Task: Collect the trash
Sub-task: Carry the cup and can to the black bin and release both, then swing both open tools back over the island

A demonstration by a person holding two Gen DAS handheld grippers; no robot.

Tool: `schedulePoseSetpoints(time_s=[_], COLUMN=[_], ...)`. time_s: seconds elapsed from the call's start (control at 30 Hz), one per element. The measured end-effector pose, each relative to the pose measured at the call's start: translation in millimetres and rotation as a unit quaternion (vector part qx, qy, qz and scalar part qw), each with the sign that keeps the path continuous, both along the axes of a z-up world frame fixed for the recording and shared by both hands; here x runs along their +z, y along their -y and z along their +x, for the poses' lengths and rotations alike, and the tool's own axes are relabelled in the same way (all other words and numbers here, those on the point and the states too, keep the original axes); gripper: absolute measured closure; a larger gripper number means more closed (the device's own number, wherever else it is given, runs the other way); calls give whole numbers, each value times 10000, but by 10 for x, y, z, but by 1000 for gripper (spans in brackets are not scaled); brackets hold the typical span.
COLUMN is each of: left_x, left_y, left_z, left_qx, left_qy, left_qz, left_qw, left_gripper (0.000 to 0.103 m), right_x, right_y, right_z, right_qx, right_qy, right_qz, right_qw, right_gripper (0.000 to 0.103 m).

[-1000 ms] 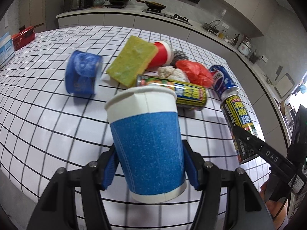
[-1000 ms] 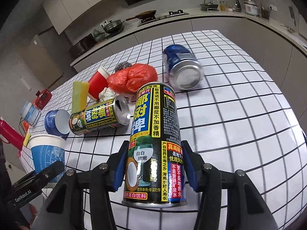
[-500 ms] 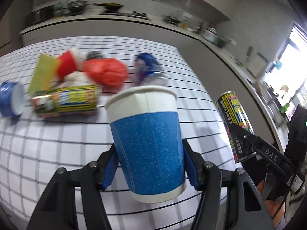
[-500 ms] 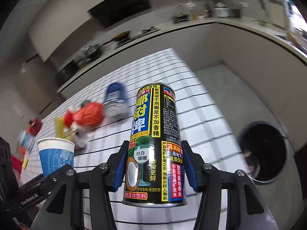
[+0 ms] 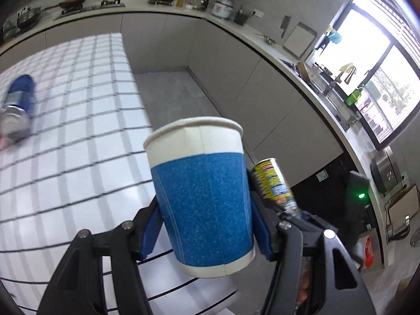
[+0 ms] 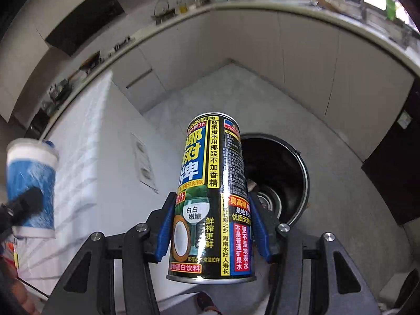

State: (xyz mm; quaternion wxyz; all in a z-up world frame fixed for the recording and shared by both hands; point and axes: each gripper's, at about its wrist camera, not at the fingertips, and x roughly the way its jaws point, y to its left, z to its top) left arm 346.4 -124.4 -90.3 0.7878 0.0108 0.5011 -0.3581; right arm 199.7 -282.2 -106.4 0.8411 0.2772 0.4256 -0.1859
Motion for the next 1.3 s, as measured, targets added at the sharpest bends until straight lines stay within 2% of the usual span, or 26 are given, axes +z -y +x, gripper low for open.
schedulePoseSetpoints(time_s=[0.07,0.13,0.2,0.37,0.43,0.53,0.6,0.63,0.77,1.0,1.13,1.3], left_x=[-138,-247,-432,-894,-1046,-1250,-1283,-1250,-954,-85,280,388], left_y=[358,584,775,1125,1232,1373,1402,1409,1401,950,400,-520], left_z=[-60,-167,-146,-157,-144,-123,-112,-120,-213,-344,-392,-273], left_qx=[74,151,278,502,519,598,668,684,647,769,1006,1501], left_qy=[-87,-59,-230,-422,-521,-753,-869,-860,-695,-305,45,295], left_qz=[77,219,332,860,1062,1427,1596,1635,1424,616,617,855], left_qw=[9999,9996,9988,9941,9916,9851,9811,9804,9852,9947,9930,9845], left_gripper=[41,41,41,39,38,37,34,30,28,27,27,26], right_x=[-227,-402,-592,-913,-932,-883,-804,-736,-494,38,356,673], right_y=[294,498,685,907,956,1079,1156,1194,1303,960,544,-238], right_z=[58,125,213,333,353,327,249,220,102,129,207,403], right_qx=[190,364,568,846,916,853,751,683,515,568,633,1052], right_qy=[-176,-328,-466,-782,-819,-804,-715,-672,-463,-78,213,517], right_qz=[175,272,427,471,408,279,194,109,-139,-371,-346,-363], right_qw=[9995,9984,9964,9922,9916,9927,9944,9953,9975,9977,9972,9924], right_gripper=[48,48,48,45,38,37,37,37,37,38,37,37])
